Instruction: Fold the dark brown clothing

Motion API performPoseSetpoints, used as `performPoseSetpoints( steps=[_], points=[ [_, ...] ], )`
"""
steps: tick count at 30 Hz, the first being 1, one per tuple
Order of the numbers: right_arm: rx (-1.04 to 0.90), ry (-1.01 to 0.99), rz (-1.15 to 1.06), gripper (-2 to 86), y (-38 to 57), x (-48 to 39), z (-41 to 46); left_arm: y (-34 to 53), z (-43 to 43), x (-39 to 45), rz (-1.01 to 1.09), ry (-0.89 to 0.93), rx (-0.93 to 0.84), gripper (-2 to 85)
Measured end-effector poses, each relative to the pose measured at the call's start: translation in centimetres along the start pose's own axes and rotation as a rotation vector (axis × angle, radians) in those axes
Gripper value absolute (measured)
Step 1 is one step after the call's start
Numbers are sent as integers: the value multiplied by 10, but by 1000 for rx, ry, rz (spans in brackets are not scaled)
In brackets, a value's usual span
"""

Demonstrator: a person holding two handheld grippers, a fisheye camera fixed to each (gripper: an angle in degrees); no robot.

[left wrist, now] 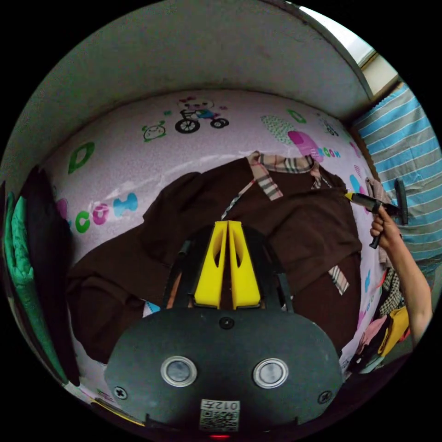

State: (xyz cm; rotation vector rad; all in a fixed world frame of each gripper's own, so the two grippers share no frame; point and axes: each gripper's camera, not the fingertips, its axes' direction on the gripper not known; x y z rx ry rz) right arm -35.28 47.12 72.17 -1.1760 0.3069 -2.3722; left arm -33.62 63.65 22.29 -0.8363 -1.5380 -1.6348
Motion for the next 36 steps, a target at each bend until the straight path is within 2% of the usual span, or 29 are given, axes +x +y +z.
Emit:
performPoseSetpoints(
  steps=[4, 9, 13, 18, 24, 27, 29, 31, 36],
  points=[
    [21, 138, -41, -10, 4, -20, 2, -1, -1, -6, -18, -7, -21, 0],
    [45, 70, -98, -10, 36, -38, -21, 12, -39, -3, -19, 42, 37, 0],
    [-99, -33, -184, -10, 79, -58, -9, 50, -64, 12, 51, 81, 16, 0],
    [-206, 87, -211, -10, 106, -72, 27, 86, -50, 22, 63, 10, -87, 0],
    [-137, 148, -105, -10, 123, -90, 33, 95, -61, 22, 29, -28, -97, 1],
    [1, 220, -173, -10, 146, -124, 17, 113, -94, 25, 66, -36, -30, 2],
    [38, 199, -267, -10, 160, -152, 14, 141, -126, 17, 73, -91, 21, 4],
    [42, 97, -358, -10, 174, -194, 18, 169, -148, 3, 50, -170, 66, 6],
    [7, -102, -517, -10, 204, -293, 54, 248, -180, -66, -161, -394, 66, 23]
  ],
)
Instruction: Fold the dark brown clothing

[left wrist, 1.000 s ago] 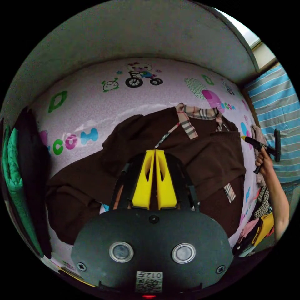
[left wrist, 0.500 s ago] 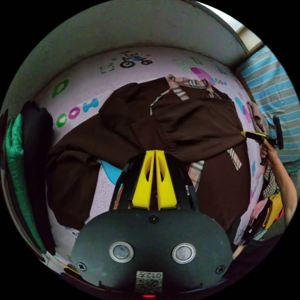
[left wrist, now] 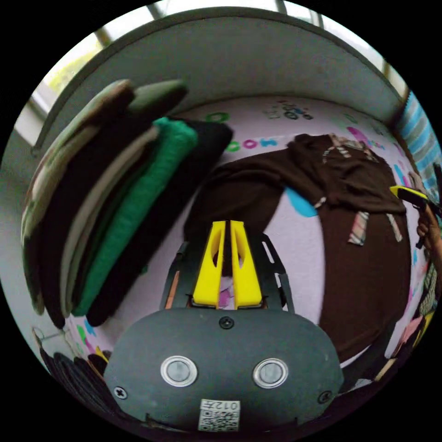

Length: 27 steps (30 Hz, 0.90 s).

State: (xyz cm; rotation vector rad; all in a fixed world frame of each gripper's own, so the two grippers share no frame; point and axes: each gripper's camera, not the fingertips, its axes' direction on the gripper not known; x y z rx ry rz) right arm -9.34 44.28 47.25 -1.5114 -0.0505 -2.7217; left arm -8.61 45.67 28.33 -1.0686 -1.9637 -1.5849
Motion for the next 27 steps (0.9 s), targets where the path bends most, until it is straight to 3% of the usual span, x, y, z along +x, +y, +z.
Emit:
performPoseSetpoints(
  steps=[7, 15, 21, 27],
  points=[
    [-50, -218, -259, -10, -19, -165, 80, 38, 17, -44, -127, -43, -96, 59],
    [-117, -239, -471, 2, -4, -277, 128, 54, 20, -41, -75, 20, -160, 32],
    [-56, -205, -707, 74, 1, -329, 110, 53, -49, -30, 137, 45, -12, 13],
    [57, -121, -906, 113, 12, -358, 62, 40, -150, 3, 544, 33, 178, 8]
  ],
)
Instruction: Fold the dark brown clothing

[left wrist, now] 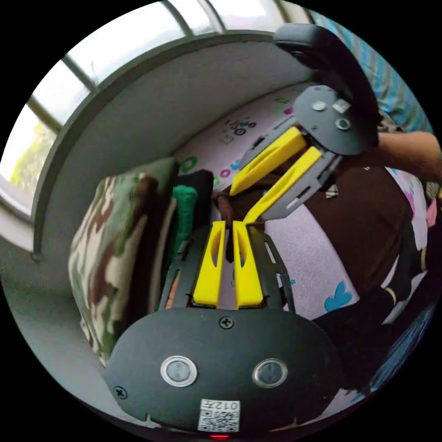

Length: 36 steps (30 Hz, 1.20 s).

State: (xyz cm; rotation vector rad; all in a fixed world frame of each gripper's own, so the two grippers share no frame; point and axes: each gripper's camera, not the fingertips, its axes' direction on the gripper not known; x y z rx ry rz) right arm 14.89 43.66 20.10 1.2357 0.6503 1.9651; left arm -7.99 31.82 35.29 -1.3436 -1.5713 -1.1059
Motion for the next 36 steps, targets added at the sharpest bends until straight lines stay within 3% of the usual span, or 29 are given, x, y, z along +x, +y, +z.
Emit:
performPoseSetpoints(
  steps=[7, 13, 15, 18, 20, 23, 29, 36],
  points=[
    [-24, 251, -219, 111, 6, -38, -47, -47, -62, 16, 352, -21, 68, 10],
    [6, 434, -179, 52, 33, -41, -82, -92, -94, 38, 560, -79, 64, 20],
    [40, 470, -82, 49, 43, -28, -99, -109, -108, 34, 507, -113, 107, 28],
    [117, 369, 165, 48, 63, 13, -139, -119, -129, 18, 352, -122, 235, 31],
    [182, 293, 316, 48, 82, 41, -164, -114, -150, -6, 133, -118, 416, 32],
    [297, 223, 539, 47, 116, 80, -204, -100, -149, -37, -130, -13, 521, 33],
    [506, 75, 961, 46, 186, 136, -268, -90, -53, -29, -310, 170, 328, 41],
    [603, 7, 1279, 44, 280, 178, -313, -104, 53, 47, -242, 193, 69, 70]
  ],
)
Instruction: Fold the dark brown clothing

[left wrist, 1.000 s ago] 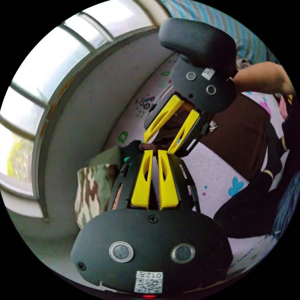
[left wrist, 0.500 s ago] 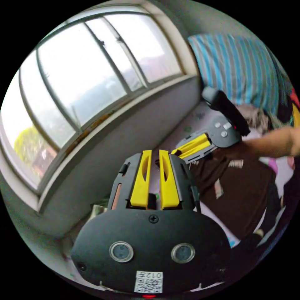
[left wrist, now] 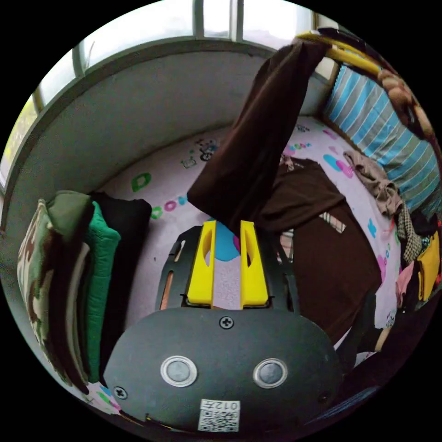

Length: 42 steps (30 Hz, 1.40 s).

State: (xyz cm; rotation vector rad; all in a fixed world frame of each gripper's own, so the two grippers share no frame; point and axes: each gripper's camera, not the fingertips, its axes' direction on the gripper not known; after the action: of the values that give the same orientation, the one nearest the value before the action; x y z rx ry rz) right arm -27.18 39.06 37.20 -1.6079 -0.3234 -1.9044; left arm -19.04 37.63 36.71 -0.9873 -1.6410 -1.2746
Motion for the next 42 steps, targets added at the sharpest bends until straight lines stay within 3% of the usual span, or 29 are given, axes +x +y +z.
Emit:
performPoseSetpoints(
  steps=[6, 13, 20, 27, 31, 36, 42],
  points=[
    [36, 66, 152, 45, -28, 78, -40, -14, 72, 62, 57, -75, -66, 77],
    [103, 297, 382, 49, -46, 218, -82, -40, 139, 86, 60, -58, -186, 39],
    [-125, 403, 552, 71, -28, 342, -67, -68, 160, 83, 129, -45, -198, 28],
    [-255, 465, 384, 73, -51, 373, -87, -148, 186, 50, 152, -89, -161, 16],
    [-317, 477, 196, 71, -70, 362, -88, -179, 197, 40, 197, 89, -186, 15],
    [-410, 495, -10, 76, -87, 338, -65, -199, 215, 57, 250, -9, -180, 19],
    [-418, 467, -26, 78, -111, 330, -53, -219, 251, 72, 228, -1, -235, 28]
  ],
)
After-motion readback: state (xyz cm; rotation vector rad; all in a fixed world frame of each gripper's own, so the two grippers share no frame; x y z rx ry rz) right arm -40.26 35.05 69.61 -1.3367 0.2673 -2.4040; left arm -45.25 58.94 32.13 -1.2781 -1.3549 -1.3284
